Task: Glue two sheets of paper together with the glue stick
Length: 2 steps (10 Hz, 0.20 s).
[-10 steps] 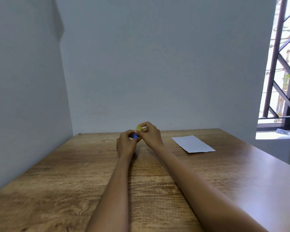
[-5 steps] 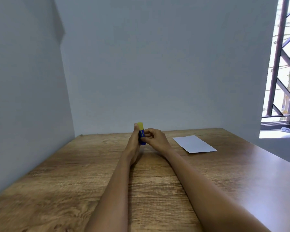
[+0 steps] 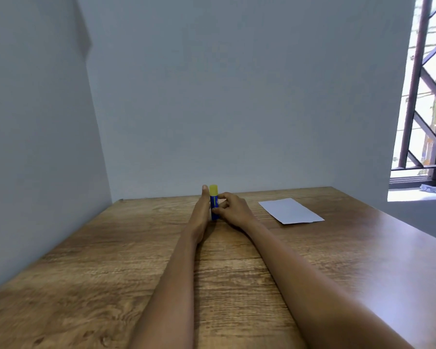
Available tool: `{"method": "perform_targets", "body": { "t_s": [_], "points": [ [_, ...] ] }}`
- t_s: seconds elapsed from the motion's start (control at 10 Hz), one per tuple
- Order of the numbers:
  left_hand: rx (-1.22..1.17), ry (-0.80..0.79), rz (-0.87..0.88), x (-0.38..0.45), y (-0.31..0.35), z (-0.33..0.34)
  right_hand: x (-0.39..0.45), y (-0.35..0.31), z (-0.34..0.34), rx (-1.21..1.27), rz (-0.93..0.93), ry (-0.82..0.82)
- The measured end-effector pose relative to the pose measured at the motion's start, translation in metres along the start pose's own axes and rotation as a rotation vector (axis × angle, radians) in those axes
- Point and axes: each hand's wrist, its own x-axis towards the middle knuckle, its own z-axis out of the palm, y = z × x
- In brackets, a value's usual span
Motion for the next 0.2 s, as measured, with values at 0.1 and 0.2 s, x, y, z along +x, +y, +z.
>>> {"method": "perform_targets", "body": {
  "t_s": [0.1, 0.2],
  "points": [
    [0.06, 0.143, 0.033, 0.001, 0.0, -0.004, -0.002, -0.005, -0.004, -0.014, 0.065, -0.034],
    [0.424, 0.378, 0.112, -0.009, -0.007, -0.012, -0.013, -0.001, -0.005, -0.178, 0.047, 0.016]
  ]
}}
